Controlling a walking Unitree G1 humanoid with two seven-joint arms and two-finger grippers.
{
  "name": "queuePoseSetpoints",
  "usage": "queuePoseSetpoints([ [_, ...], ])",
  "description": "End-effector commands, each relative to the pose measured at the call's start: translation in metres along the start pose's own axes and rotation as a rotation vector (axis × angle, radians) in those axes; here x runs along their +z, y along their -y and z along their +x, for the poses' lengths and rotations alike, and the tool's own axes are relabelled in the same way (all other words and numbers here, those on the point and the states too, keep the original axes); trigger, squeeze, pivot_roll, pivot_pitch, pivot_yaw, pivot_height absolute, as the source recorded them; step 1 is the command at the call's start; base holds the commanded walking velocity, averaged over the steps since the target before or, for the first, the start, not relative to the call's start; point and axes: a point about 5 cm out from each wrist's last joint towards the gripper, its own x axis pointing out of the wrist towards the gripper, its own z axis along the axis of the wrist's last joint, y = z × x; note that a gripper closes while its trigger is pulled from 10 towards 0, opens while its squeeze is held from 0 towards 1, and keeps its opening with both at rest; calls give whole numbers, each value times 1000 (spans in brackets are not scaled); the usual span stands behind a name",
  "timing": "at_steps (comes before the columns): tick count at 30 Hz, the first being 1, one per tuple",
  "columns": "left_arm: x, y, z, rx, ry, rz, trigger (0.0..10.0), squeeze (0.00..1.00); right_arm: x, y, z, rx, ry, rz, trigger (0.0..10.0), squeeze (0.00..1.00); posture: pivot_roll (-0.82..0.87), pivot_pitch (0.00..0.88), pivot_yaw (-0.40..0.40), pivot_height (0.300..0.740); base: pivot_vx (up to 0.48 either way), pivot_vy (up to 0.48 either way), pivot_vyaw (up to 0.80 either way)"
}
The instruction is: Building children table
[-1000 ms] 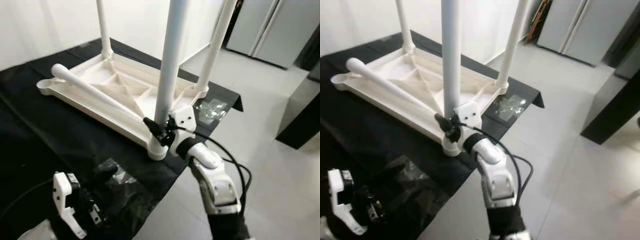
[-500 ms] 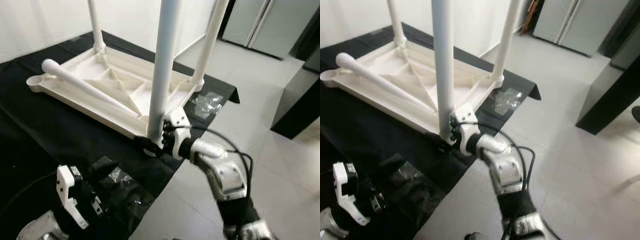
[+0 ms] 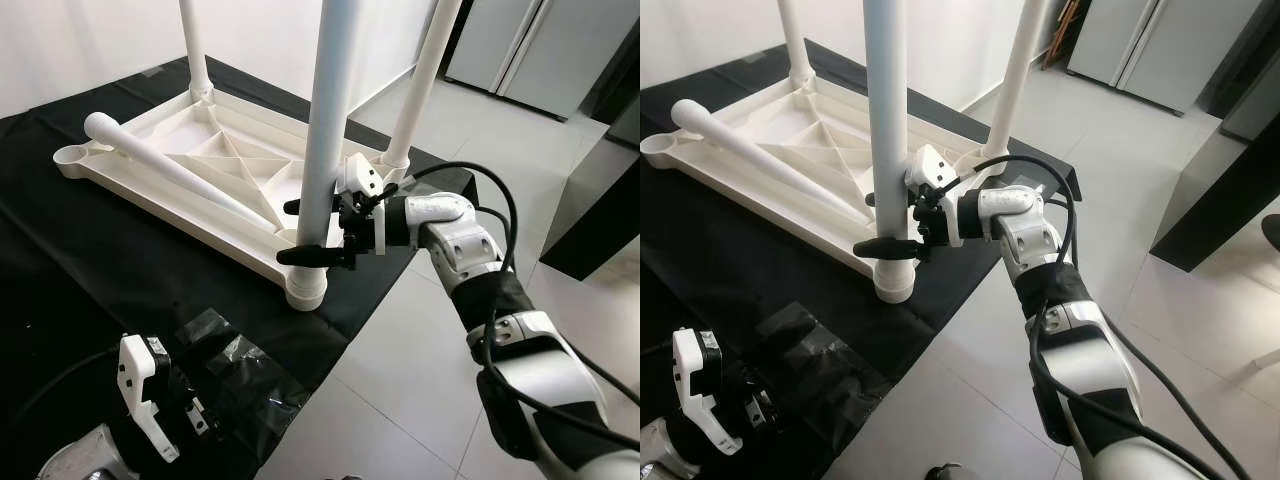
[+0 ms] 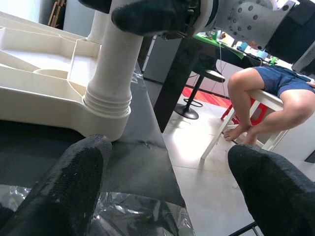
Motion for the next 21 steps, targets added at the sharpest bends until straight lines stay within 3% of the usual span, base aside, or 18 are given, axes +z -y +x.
queuePoseSetpoints([
  [1, -3, 4, -1, -3, -12, -6, 10000, 0, 7, 2, -1, 40, 2, -26, 0, 0, -8, 121, -135, 740, 0, 0, 0],
  [13, -4, 5, 0, -9, -12, -11, 10000, 0, -1, 8, -15, 70, -24, -42, 0, 0, -19, 127, -134, 740, 0, 0, 0],
  [15, -4, 6, 0, -9, -8, -13, 10000, 0, -25, 4, -17, -119, -72, 4, 0, 0, -26, 127, -153, 740, 0, 0, 0],
  [16, -4, 5, -1, -8, -7, -13, 10000, 0, -41, 1, -6, -373, -76, 98, 0, 0, -27, 124, -163, 740, 0, 0, 0],
  [18, -4, 5, -1, -8, -7, -13, 10000, 0, -41, 1, -6, -373, -76, 98, 0, 0, -27, 124, -163, 740, 0, 0, 0],
  [19, -4, 5, -2, -7, -5, -13, 10000, 0, -52, -2, -2, -556, -90, 168, 0, 0, -27, 124, -163, 740, 0, 0, 0],
  [20, -4, 5, -2, -7, -5, -13, 10000, 0, -52, -2, -2, -556, -90, 168, 0, 0, -27, 124, -163, 740, 0, 0, 0],
  [21, -3, 5, -2, -6, -5, -12, 10000, 0, -71, -26, 7, -748, -115, 287, 0, 0, -31, 124, -159, 740, 0, 0, 0],
])
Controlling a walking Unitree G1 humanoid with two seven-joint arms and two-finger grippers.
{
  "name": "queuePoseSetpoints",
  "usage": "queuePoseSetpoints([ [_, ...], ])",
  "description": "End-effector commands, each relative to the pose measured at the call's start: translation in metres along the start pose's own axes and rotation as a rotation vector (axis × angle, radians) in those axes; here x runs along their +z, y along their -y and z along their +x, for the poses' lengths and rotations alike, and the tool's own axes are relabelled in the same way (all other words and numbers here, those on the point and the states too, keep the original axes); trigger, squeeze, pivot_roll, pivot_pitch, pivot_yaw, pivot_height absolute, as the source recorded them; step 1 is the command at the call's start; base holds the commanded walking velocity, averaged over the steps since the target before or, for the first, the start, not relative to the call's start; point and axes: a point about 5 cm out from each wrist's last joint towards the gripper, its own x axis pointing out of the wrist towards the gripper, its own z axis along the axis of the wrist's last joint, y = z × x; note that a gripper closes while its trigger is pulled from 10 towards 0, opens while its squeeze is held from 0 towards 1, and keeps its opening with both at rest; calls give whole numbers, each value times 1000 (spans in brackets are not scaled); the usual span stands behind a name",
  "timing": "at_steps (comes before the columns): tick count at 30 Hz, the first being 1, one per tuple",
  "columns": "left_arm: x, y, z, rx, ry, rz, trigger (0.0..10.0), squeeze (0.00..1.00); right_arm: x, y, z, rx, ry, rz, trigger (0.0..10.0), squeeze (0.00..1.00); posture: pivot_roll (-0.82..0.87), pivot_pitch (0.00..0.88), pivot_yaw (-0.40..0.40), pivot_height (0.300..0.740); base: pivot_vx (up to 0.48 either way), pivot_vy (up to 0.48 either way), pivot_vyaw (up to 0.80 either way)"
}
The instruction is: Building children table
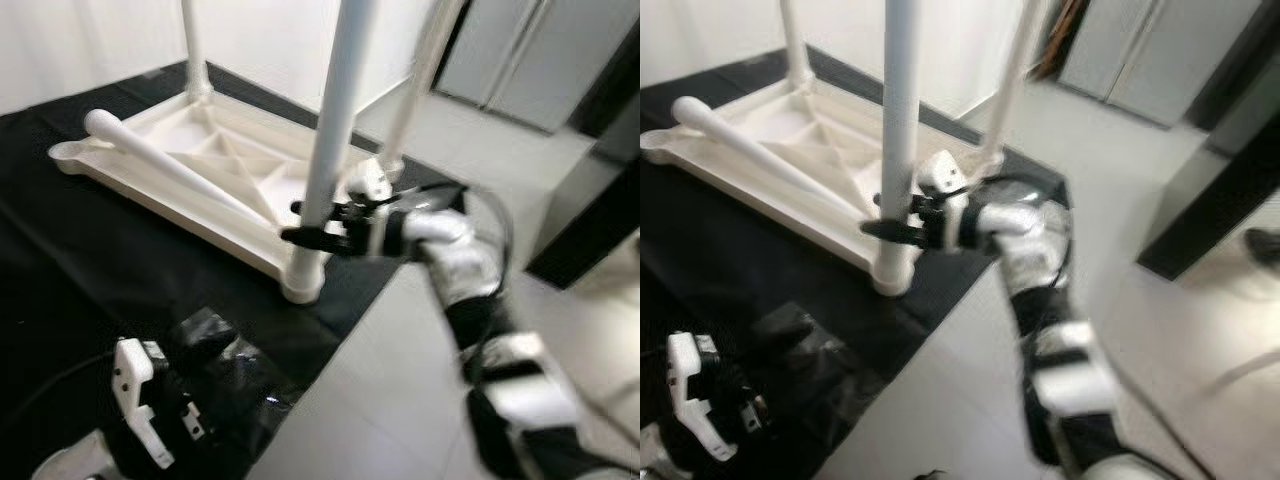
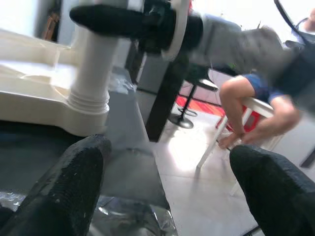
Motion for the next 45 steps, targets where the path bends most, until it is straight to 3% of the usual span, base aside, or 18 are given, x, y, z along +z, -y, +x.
queuePoseSetpoints([
  [1, -3, 0, -2, 0, -11, -7, 10000, 0, -48, -26, -18, -219, -221, 82, 0, 0, -42, 116, -138, 740, 0, 0, 0],
  [4, -4, -4, 0, -3, -15, -2, 10000, 0, -52, -53, -26, -257, -219, 118, 0, 0, -55, 98, -127, 740, 0, 0, 0],
  [9, -5, -8, 2, -9, -15, 3, 10000, 0, -45, -42, -18, -242, -191, 80, 0, 0, -48, 72, -142, 740, 0, 0, 0],
  [10, -5, -8, 3, -2, -9, 5, 10000, 0, -43, -36, -15, -235, -191, 61, 10000, 0, -48, 70, -143, 740, 0, 0, 0],
  [16, -6, -8, 4, 4, -4, 7, 10000, 0, -42, -33, -14, -238, -195, 52, 10000, 0, -47, 70, -144, 740, 0, 0, 0],
  [17, -6, -8, 4, 11, 1, 9, 10000, 0, -38, -30, -13, -231, -195, 34, 10000, 329, -43, 71, -147, 740, 0, 0, 0],
  [18, -6, -8, 4, 11, 1, 9, 10000, 0, -38, -30, -13, -231, -195, 34, 10000, 329, -43, 71, -147, 740, 0, 0, 0],
  [19, -5, -8, 4, 12, 3, 11, 10000, 0, -28, -27, -10, -205, -174, 32, 10000, 1000, -45, 74, -149, 740, 0, 0, 0],
  [20, -5, -8, 4, 12, 3, 11, 10000, 0, -28, -27, -10, -205, -174, 32, 10000, 1000, -45, 74, -149, 740, 0, 0, 0],
  [24, -5, -7, 6, -1, 3, 9, 10000, 0, 20, -21, -3, 315, -75, -75, 10000, 1000, -45, 81, -152, 740, 0, 0, 0],
  [26, -5, -7, 6, -1, 3, 9, 10000, 0, 20, -21, -3, 315, -75, -75, 10000, 1000, -45, 81, -152, 740, 0, 0, 0],
  [27, -5, -6, 5, -1, 4, 8, 10000, 0, 18, -14, -3, 398, -97, -167, 10000, 855, -36, 88, -153, 740, 0, 0, 0],
  [28, -6, -6, 5, -1, 4, 7, 10000, 0, 16, -8, -3, 453, -127, -210, 10000, 247, -36, 88, -153, 740, 0, 0, 0],
  [29, -6, -6, 5, -1, 4, 7, 10000, 0, 16, -8, -3, 453, -127, -210, 10000, 247, -36, 88, -153, 740, 0, 0, 0],
  [30, -5, -5, 5, -1, 3, 6, 10000, 0, 18, -2, -2, 501, -144, -254, 10000, 0, -25, 90, -157, 740, 0, 0, 0],
  [40, -5, 1, 2, 0, -1, 2, 10000, 0, 44, 7, 11, 654, -121, -266, 10000, 0, -3, 108, -169, 740, 0, 0, 0],
  [41, -5, 3, 1, 3, -3, 1, 10000, 0, 49, 7, 12, 700, -114, -261, 0, 0, 9, 119, -174, 740, 0, 0, 0],
  [45, -5, 4, 1, 5, -4, 0, 10000, 0, 51, 7, 11, 746, -109, -255, 0, 0, 10, 120, -175, 740, 0, 0, 0],
])
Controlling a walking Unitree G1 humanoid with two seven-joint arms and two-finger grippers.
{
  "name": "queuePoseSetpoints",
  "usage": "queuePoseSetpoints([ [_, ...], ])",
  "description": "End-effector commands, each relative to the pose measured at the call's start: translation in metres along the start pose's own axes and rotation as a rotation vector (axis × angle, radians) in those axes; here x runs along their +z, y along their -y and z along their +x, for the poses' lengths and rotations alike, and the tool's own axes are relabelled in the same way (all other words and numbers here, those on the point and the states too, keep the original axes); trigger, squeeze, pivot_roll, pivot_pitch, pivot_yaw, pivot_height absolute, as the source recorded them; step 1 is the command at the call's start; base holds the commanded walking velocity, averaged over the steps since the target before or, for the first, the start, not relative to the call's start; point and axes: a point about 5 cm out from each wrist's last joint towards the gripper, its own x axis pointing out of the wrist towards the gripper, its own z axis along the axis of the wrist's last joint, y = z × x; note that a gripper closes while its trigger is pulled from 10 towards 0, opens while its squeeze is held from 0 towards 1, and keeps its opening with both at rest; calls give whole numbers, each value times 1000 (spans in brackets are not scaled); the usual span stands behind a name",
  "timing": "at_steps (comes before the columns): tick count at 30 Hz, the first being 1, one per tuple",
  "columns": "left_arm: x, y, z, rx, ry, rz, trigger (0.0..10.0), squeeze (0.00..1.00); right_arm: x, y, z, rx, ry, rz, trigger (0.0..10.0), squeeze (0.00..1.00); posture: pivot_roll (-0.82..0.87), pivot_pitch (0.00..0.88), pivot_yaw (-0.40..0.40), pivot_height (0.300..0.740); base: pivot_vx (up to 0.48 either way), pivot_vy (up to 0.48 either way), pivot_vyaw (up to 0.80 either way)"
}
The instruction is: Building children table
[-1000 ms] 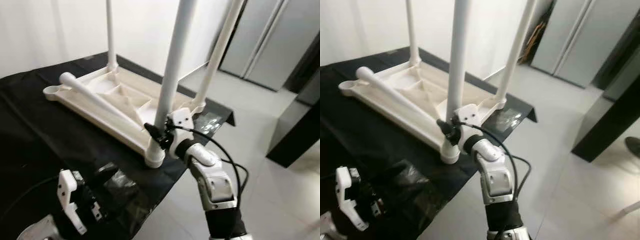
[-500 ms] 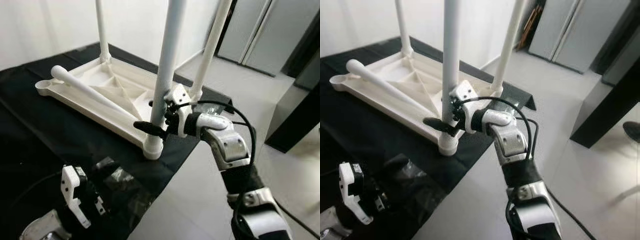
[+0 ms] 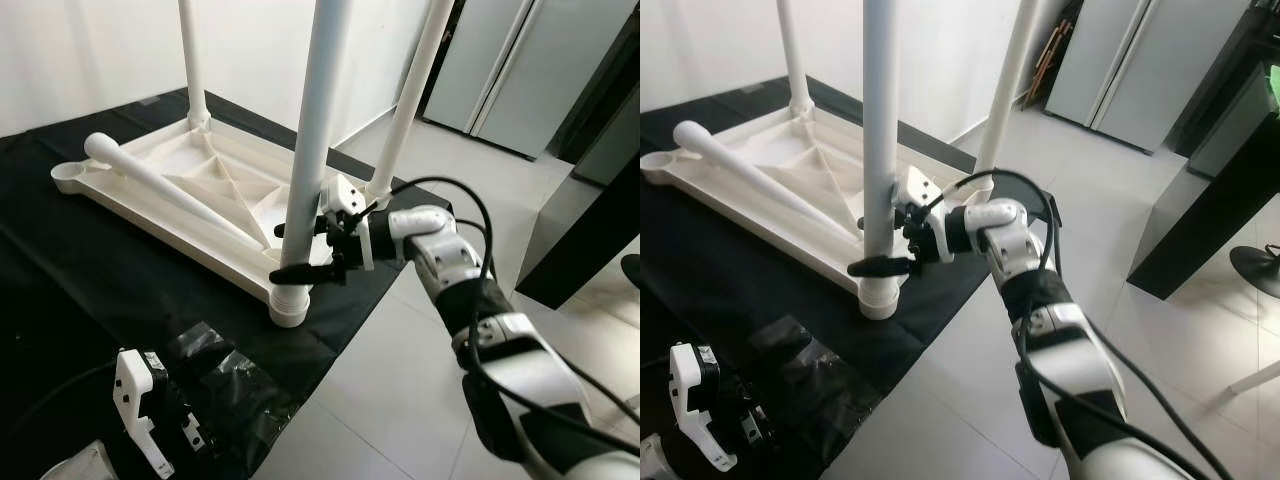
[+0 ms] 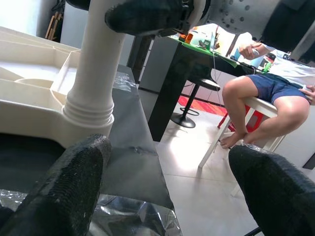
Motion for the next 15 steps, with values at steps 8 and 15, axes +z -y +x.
queuePoseSetpoints([
  [8, 0, 4, 0, -4, -1, -6, 10000, 0, -4, -2, -8, 112, -8, -34, 0, 0, -3, 127, -169, 740, 0, 0, 0],
  [15, 0, 4, 1, -4, -1, -7, 10000, 0, -18, -7, -22, 81, -5, -21, 0, 0, -11, 128, -168, 740, 0, 0, 0],
])
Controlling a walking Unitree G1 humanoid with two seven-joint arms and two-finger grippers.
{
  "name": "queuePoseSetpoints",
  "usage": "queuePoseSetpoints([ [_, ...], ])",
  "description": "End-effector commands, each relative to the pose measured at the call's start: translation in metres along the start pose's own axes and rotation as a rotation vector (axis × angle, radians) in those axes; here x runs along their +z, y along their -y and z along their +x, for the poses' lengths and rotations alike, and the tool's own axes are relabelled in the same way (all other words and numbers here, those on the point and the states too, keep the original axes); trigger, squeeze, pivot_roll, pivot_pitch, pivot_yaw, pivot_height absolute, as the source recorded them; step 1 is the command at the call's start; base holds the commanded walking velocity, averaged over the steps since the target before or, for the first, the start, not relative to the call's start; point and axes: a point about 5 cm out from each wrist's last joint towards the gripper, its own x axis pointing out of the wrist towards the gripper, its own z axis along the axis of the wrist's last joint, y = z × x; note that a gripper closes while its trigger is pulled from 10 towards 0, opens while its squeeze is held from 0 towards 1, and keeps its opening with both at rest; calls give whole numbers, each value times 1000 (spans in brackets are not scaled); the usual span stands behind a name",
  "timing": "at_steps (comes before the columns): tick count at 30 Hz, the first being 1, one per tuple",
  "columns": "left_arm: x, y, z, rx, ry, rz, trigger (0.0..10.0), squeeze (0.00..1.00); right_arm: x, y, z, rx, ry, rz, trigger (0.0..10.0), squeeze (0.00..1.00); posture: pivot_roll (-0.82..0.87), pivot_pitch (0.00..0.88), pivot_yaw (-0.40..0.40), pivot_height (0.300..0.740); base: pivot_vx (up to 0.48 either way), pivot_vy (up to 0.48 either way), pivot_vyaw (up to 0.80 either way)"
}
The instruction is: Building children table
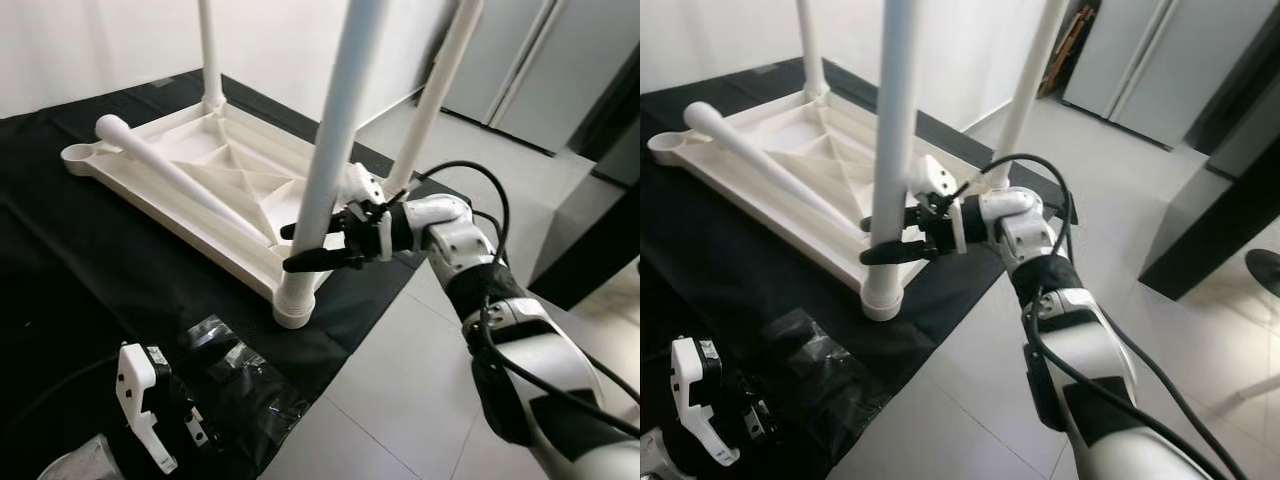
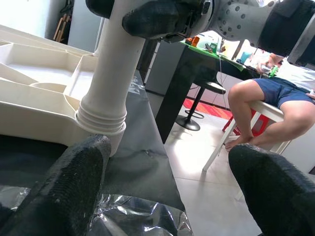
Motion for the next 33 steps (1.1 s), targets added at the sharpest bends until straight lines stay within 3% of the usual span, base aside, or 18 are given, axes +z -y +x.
queuePoseSetpoints([
  [1, -2, 1, -1, 1, -8, -12, 10000, 0, -24, -10, 0, -63, -30, 54, 0, 0, -31, 127, -166, 740, 0, 0, 0],
  [3, -2, 1, -1, 1, -8, -12, 10000, 0, -24, -10, 0, -63, -30, 54, 0, 0, -31, 127, -166, 740, 0, 0, 0],
  [4, -2, 0, -1, 1, -7, -12, 10000, 0, -35, -17, 2, -148, -29, 90, 0, 0, -31, 127, -166, 740, 0, 0, 0],
  [5, -2, 0, -1, 1, -7, -12, 10000, 0, -35, -17, 2, -148, -29, 90, 0, 0, -31, 127, -166, 740, 0, 0, 0],
  [6, -1, -3, -1, 1, -5, -11, 10000, 0, -53, -28, 28, -554, -20, 261, 0, 0, -61, 124, -145, 740, 0, 0, 0],
  [8, -1, -3, -1, 1, -5, -11, 10000, 0, -53, -28, 28, -554, -20, 261, 0, 0, -61, 124, -145, 740, 0, 0, 0],
  [9, -1, -7, 0, -6, -6, -9, 10000, 0, -61, -49, 45, -764, -74, 288, 0, 0, -77, 97, -121, 740, 0, 0, 0],
  [10, -1, -7, 0, -6, -6, -9, 10000, 0, -61, -49, 45, -764, -74, 288, 0, 0, -77, 97, -121, 740, 0, 0, 0],
  [12, -2, -13, 2, -13, -9, -6, 10000, 0, -61, -67, 54, -946, -111, 309, 0, 0, -75, 90, -123, 740, 0, 0, 0],
  [21, -2, -14, 3, -1, 5, -2, 10000, 0, -61, -63, 50, -924, -124, 279, 0, 0, -66, 89, -135, 740, 0, 0, 0],
  [22, -2, -13, 3, 1, 6, -2, 10000, 0, -59, -58, 46, -930, -132, 270, 10000, 0, -63, 91, -136, 740, 0, 0, 0],
  [25, -2, -13, 4, -1, 7, -2, 10000, 0, -57, -53, 41, -939, -140, 264, 10000, 0, -63, 90, -136, 740, 0, 0, 0],
  [26, -2, -12, 4, -2, 6, -2, 10000, 0, -53, -44, 39, -915, -124, 247, 10000, 1000, -62, 90, -137, 740, 0, 0, 0],
  [31, -2, -12, 5, -6, 6, -4, 10000, 0, -40, -36, 39, -899, -90, 243, 10000, 1000, -61, 87, -138, 740, 0, 0, 0],
  [33, -4, -11, 6, -10, 8, -6, 10000, 0, -13, -25, 47, -690, 42, 213, 10000, 1000, -55, 83, -143, 740, 0, 0, 0],
])
